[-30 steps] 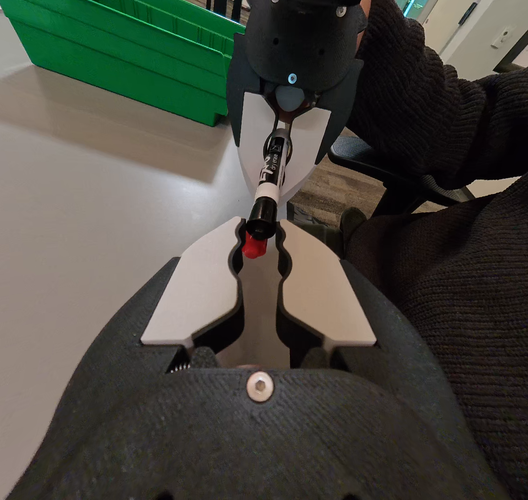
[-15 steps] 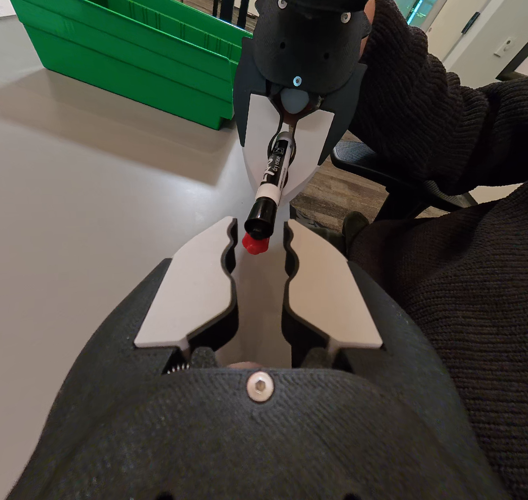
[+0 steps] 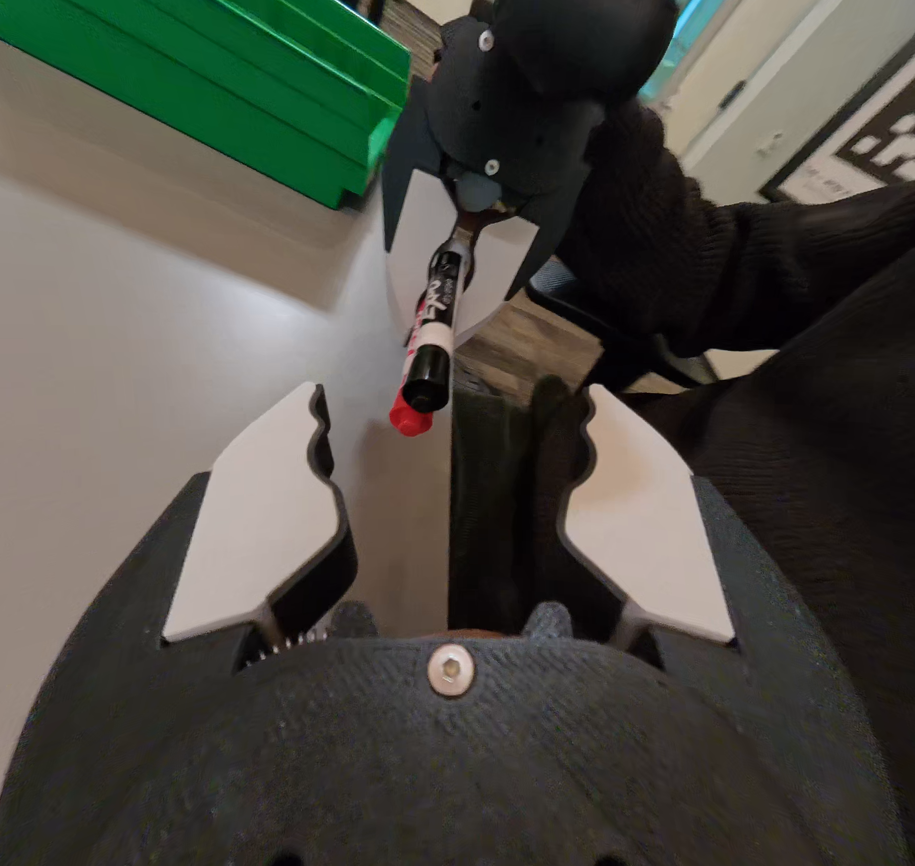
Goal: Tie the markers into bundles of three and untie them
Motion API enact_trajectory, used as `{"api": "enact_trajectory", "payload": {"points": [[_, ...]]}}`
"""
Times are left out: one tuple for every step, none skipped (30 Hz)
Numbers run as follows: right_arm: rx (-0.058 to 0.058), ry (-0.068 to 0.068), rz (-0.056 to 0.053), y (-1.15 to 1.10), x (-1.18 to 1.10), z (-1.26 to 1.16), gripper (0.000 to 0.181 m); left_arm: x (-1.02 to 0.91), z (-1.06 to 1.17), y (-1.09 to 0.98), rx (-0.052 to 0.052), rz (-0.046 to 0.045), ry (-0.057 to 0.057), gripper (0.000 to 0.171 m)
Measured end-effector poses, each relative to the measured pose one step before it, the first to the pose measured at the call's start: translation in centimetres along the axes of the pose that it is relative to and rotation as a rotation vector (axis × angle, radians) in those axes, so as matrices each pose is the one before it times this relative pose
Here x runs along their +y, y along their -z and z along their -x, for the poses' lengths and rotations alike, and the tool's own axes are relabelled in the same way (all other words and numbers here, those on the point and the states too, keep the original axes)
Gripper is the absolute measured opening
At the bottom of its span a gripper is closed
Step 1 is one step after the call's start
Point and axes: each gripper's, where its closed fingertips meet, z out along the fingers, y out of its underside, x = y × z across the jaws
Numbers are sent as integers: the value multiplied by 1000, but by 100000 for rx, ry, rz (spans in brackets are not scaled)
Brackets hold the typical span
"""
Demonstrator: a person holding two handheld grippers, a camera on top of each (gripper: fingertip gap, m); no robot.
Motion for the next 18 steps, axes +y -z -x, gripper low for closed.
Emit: {"api": "enact_trajectory", "payload": {"points": [[-774,512,-33,-104,-52,-32,15,-250,-65,-77,3997,3722,3920,95],[-1020,1079,360,-146,-119,-47,15,274,51,-265,4103,8730,5408,96],[-703,1332,755,-186,-185,-126,15,680,21,-363,4188,13114,5538,96],[-559,1157,978,-183,-250,-170,15,513,51,-361,2469,12583,4301,96],[-676,1079,809,-155,-326,-154,15,204,-161,-275,2630,10307,2211,96],[-503,1239,313,-98,-391,-141,15,-80,23,-188,1103,8215,1326,96],[-465,1192,-11,-22,-407,-106,15,-260,392,-114,-998,6867,1248,95],[-461,1068,-46,25,-334,-52,15,-389,348,-74,-320,5220,1194,95],[-133,1051,22,98,-259,-55,16,-411,179,-48,1379,3974,1202,95],[144,881,-22,142,-208,-59,16,-404,70,-56,2606,2720,1336,95],[224,748,-140,169,-173,-45,16,-330,-86,-74,4008,1950,1590,95],[325,810,-341,195,-160,-26,15,-210,-213,-111,4993,1483,1668,95],[242,775,-461,189,-158,16,16,-15,-280,-142,5438,1763,1727,94],[327,784,-396,186,-130,33,16,209,-251,-164,4720,2536,1399,94],[565,946,-246,168,-121,45,16,455,-240,-195,4123,3340,748,94],[353,949,10,176,-109,115,16,620,-245,-182,3538,4023,38,94],[193,981,204,153,-97,152,15,572,-64,-185,1756,3409,-29,94],[178,985,339,138,-125,160,15,412,35,-160,828,2459,277,95]]}}
